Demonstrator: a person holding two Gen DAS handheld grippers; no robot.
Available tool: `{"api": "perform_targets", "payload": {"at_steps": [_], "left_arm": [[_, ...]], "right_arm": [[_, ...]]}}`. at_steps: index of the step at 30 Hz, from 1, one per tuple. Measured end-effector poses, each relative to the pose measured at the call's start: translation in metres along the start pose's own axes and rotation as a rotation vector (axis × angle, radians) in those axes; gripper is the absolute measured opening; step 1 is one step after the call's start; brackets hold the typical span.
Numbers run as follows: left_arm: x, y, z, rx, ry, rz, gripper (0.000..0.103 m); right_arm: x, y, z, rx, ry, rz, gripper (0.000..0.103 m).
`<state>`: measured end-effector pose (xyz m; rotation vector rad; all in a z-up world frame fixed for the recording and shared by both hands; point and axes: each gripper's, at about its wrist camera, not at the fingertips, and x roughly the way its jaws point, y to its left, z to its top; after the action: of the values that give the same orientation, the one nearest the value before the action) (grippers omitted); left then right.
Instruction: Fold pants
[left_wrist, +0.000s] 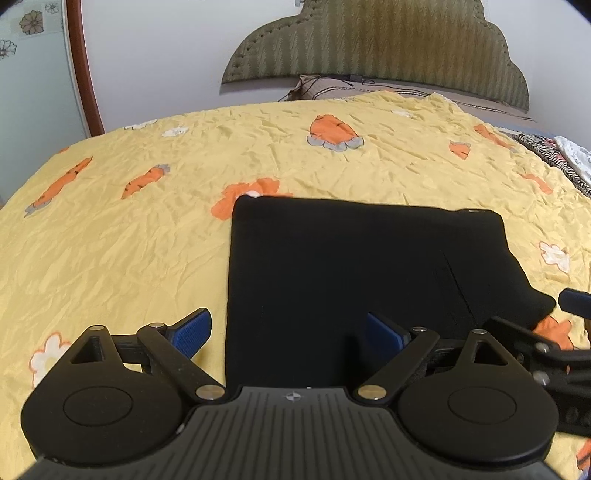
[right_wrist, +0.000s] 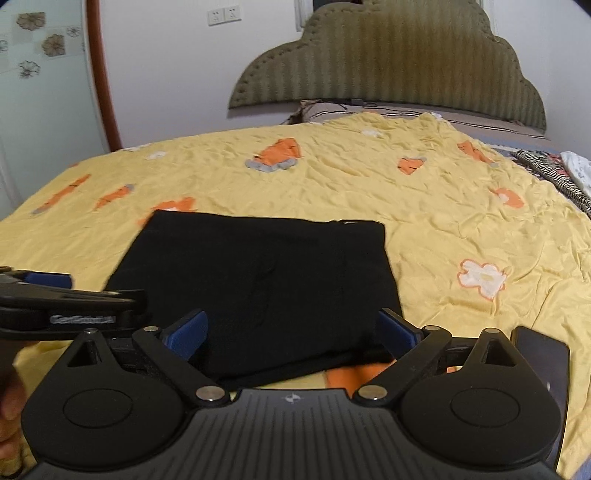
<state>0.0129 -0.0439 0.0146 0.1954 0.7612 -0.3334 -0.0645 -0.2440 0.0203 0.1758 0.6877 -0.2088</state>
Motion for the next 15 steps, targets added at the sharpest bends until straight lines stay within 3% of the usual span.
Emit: {"api": "perform_targets", "payload": {"at_steps": [8,15], "left_arm": [[-0.022,0.001,-0.019,-0.022,-0.004,0.031,0.093],[-0.04,0.006,-0.034,-0.06,0.002,0.07,0.093]], "right_arm": [[-0.028,0.015,-0.022,0.063,0.045,0.001,0.099],[-0.046,0.027,-0.034,-0.04,0.026,-0.023,0.099]]}}
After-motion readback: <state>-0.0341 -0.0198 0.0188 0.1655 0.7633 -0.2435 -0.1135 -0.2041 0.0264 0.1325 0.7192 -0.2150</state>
